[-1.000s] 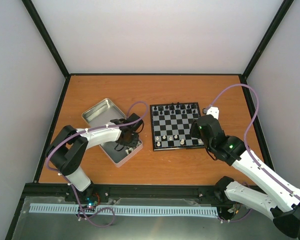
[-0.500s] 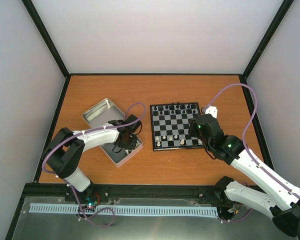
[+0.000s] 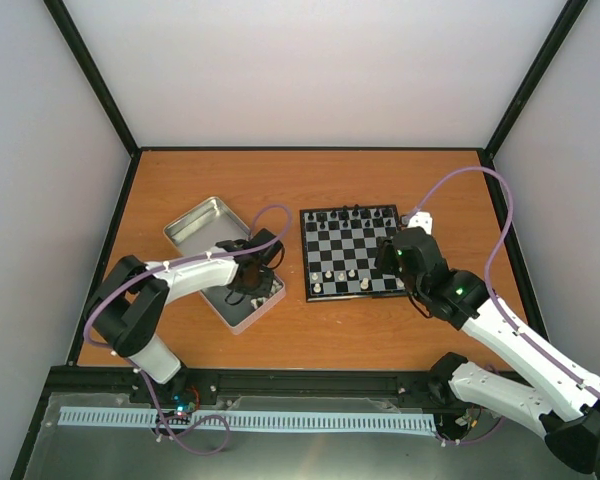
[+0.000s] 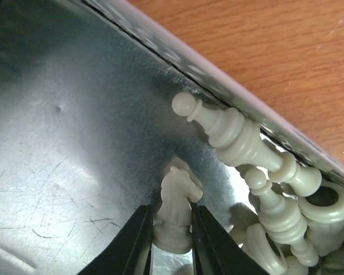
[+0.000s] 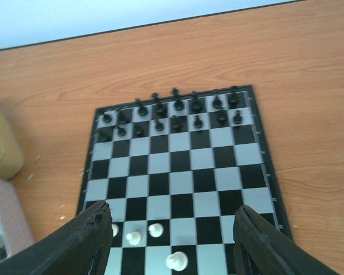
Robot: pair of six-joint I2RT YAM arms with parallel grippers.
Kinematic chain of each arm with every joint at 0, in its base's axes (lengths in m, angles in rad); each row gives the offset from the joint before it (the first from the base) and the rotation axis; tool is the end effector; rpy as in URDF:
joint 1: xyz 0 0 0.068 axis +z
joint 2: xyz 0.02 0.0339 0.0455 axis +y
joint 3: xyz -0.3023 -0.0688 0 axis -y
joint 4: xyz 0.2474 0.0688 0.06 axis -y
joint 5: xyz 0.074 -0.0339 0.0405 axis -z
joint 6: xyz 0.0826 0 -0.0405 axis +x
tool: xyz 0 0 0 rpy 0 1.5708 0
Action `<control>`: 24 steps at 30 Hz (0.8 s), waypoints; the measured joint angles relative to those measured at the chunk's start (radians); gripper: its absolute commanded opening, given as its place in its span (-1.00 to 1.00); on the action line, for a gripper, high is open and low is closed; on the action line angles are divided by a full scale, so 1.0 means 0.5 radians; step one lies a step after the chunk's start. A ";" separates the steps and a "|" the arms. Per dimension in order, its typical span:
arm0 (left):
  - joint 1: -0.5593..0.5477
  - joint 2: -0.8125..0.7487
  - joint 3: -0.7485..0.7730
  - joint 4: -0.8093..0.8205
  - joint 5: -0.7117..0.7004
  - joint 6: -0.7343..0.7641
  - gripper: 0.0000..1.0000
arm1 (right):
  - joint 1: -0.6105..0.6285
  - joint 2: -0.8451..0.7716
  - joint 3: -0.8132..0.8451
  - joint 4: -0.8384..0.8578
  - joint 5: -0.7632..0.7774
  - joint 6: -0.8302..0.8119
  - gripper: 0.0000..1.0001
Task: Set up the chess pieces on the board
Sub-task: Pick up the chess piece from the storage box, then place the chess piece on the chessboard.
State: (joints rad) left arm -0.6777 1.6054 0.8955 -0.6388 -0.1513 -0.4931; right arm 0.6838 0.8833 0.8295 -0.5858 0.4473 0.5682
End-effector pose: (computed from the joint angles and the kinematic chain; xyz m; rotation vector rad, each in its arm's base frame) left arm 0.2349 -0.1731 0.1480 0.2407 2.8635 0.0045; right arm 0.1757 0.0971 0.3051 0.1202 2.1448 0.2349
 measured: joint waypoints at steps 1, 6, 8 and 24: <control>0.000 -0.007 -0.003 0.002 -0.011 -0.007 -0.87 | -0.001 0.000 0.000 0.008 -0.036 -0.016 0.16; 0.000 -0.175 -0.028 0.008 -0.039 -0.027 -0.87 | -0.004 0.060 0.013 0.142 -0.491 -0.187 0.15; 0.000 -0.301 -0.029 0.026 -0.036 -0.026 -0.87 | -0.004 0.159 0.037 0.196 -0.712 -0.223 0.15; 0.008 -1.064 -0.166 0.693 1.008 0.255 -0.86 | -0.004 0.449 0.050 0.779 -1.901 -0.001 0.24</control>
State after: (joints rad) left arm -0.6739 1.0733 0.8124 -0.2924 0.3527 -0.3656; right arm 0.6819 1.1076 0.8543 -0.1963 -0.5034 0.5678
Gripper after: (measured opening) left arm 0.176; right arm 0.624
